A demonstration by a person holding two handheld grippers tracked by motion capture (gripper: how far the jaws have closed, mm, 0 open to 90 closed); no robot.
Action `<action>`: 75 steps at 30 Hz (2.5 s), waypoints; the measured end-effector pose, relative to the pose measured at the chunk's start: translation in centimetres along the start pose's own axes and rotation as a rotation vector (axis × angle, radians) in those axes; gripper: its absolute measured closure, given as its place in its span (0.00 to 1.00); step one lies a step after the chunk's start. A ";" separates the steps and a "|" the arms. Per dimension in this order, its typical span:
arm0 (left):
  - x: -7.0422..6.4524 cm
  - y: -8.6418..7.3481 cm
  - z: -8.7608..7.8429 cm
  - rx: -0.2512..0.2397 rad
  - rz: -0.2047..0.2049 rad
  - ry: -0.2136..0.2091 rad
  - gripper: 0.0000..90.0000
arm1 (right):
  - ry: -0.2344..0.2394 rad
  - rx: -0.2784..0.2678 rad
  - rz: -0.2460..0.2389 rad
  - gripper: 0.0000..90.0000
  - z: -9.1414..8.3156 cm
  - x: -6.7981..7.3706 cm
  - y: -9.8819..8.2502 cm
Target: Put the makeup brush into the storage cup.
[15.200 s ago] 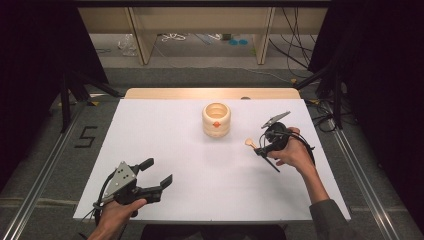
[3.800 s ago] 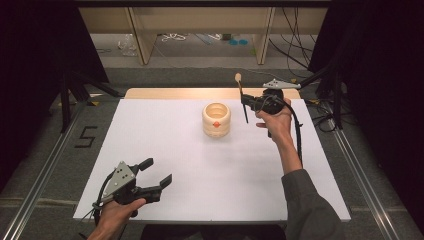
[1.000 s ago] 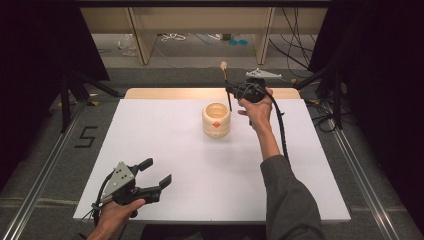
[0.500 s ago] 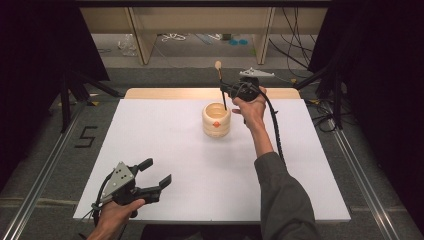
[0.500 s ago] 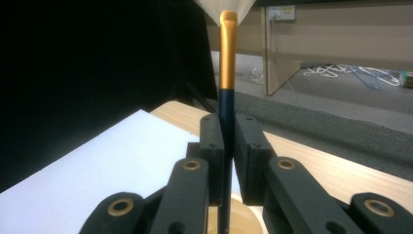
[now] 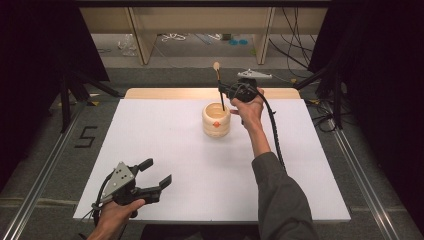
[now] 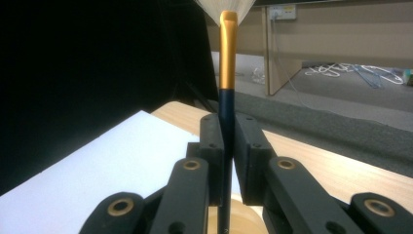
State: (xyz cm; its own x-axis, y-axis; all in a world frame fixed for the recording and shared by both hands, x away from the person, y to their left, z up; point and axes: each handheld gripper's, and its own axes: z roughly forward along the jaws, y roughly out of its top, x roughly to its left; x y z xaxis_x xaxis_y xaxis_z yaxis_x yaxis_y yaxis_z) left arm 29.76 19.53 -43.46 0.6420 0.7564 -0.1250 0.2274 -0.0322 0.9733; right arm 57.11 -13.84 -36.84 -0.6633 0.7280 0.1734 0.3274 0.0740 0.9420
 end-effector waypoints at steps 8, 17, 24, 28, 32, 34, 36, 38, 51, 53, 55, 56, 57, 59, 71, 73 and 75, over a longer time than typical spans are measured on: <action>0.0 0.0 0.0 -0.001 -0.002 0.000 0.18 | 0.001 0.015 -0.001 0.92 0.5 0.3 -0.5; 0.0 0.0 0.0 0.000 -0.001 0.000 0.18 | -0.003 0.018 0.000 0.92 0.6 0.3 -0.8; 0.0 0.0 0.0 -0.003 -0.003 -0.001 0.18 | 0.001 0.021 0.004 0.92 0.8 0.3 -1.1; 0.0 0.0 0.0 0.000 -0.001 0.000 0.18 | 0.002 0.022 0.001 0.92 0.8 0.3 -1.3; 0.0 0.0 0.0 -0.001 -0.001 -0.002 0.18 | 0.002 0.025 0.002 0.92 0.9 0.3 -1.5; 0.0 0.0 0.0 -0.002 -0.002 -0.001 0.18 | 0.006 0.022 -0.003 0.92 1.0 0.2 -1.6; 0.0 0.0 0.0 -0.001 0.000 -0.002 0.18 | 0.004 0.028 0.005 0.92 1.0 0.3 -1.7; 0.0 0.0 0.0 -0.001 0.004 -0.004 0.18 | 0.003 0.026 0.001 0.92 1.0 0.3 -1.8; 0.0 0.0 0.0 -0.002 0.000 -0.003 0.18 | 0.004 0.035 -0.008 0.92 1.3 0.3 -2.3; 0.0 0.0 0.0 -0.002 0.005 -0.006 0.18 | 0.004 0.046 0.003 0.92 1.2 0.4 -2.4; 0.0 -0.1 0.1 -0.012 0.001 -0.012 0.18 | 0.007 0.045 0.005 0.92 1.3 0.4 -2.5; 0.0 -0.1 0.1 -0.011 0.001 -0.011 0.18 | 0.003 0.046 -0.005 0.92 1.3 0.3 -2.6; 0.0 -0.1 0.1 -0.012 0.003 -0.013 0.18 | 0.004 0.045 -0.008 0.92 1.3 0.3 -2.6; 0.0 0.0 0.1 -0.006 0.001 -0.007 0.18 | 0.008 0.053 0.004 0.92 1.4 0.4 -2.7; 0.1 0.0 0.1 0.001 0.018 -0.009 0.18 | -0.082 0.080 0.091 0.44 1.3 0.2 -3.1; 0.1 0.0 0.1 0.005 0.018 -0.006 0.18 | -0.094 0.070 0.107 0.37 1.0 0.2 -2.8; 0.1 0.0 0.1 0.006 0.018 -0.006 0.18 | -0.102 0.060 0.107 0.33 0.8 0.1 -2.6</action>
State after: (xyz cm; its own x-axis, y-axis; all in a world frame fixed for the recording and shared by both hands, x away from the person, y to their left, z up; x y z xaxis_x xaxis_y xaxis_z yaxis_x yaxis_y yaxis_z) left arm 29.85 19.55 -43.48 0.6504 0.7518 -0.1082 0.2201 -0.0501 0.9742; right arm 56.69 -13.42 -39.46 -0.5517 0.7992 0.2384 0.4341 0.0311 0.9003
